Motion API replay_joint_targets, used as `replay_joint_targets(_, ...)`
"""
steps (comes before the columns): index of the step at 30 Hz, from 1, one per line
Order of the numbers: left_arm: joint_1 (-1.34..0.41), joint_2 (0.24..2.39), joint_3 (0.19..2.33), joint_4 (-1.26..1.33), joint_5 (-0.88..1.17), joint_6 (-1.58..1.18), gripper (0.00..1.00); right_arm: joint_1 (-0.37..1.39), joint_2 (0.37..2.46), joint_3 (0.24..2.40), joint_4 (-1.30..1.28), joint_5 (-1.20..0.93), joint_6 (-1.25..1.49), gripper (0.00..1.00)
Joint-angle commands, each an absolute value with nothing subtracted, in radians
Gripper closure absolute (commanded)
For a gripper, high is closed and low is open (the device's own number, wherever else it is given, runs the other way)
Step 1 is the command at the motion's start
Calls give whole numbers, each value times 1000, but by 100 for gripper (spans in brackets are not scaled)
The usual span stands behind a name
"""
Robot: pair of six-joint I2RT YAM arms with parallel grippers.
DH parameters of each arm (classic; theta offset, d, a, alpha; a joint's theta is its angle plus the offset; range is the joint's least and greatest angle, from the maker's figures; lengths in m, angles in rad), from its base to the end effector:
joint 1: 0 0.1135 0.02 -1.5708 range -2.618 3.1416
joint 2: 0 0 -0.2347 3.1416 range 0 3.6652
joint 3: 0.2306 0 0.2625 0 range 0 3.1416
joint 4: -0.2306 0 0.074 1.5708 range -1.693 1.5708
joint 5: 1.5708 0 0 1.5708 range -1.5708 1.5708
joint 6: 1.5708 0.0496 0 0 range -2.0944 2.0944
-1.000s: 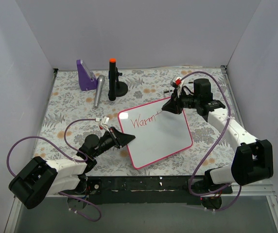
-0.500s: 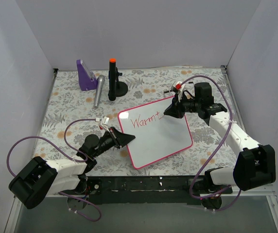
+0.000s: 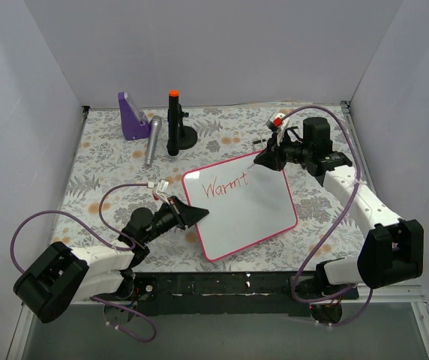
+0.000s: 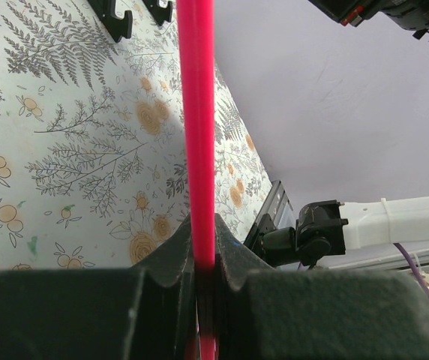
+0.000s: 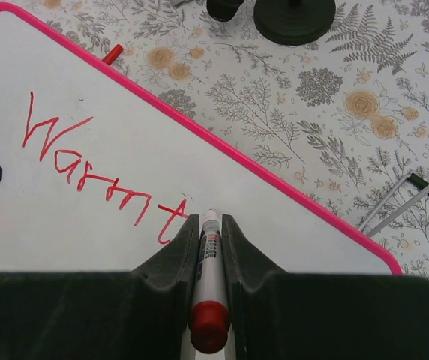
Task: Write a sentence on the whiteboard
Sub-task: Write on the whiteboard with the whiteboard marker without the cap.
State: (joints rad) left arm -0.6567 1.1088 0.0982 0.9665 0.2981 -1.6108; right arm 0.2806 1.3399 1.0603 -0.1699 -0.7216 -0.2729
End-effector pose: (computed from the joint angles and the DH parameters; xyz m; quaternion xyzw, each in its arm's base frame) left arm 0.1680 -0.1479 0.1336 -0.2369 0.6819 -0.6648 0.1922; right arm 0.3067 0.1225 0.2808 -0.3971 0.7109 0.3009 0.4963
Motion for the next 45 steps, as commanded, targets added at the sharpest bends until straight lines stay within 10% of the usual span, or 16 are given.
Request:
replay_joint_targets(1, -664, 1086, 114, 1071, 327, -1585, 100, 275, 1373, 1098, -115, -712, -250, 99)
replay_joint_targets(45, -664, 1094, 114, 1077, 331, -1583, 100, 253, 1367, 1057, -144, -727, -264, 99)
